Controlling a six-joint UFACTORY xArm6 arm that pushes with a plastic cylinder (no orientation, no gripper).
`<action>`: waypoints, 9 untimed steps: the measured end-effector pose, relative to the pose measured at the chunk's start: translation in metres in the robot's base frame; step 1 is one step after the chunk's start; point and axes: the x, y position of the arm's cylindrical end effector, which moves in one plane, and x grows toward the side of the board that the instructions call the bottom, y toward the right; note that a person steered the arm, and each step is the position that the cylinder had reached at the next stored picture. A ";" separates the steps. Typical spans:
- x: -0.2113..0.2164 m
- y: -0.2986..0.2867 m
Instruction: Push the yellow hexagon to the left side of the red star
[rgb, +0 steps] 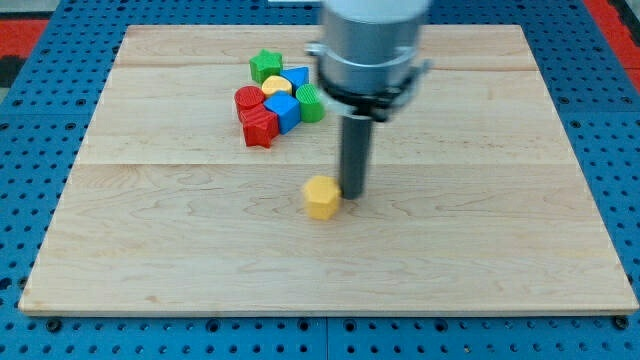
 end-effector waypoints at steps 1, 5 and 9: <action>0.006 -0.070; 0.026 -0.173; -0.025 -0.172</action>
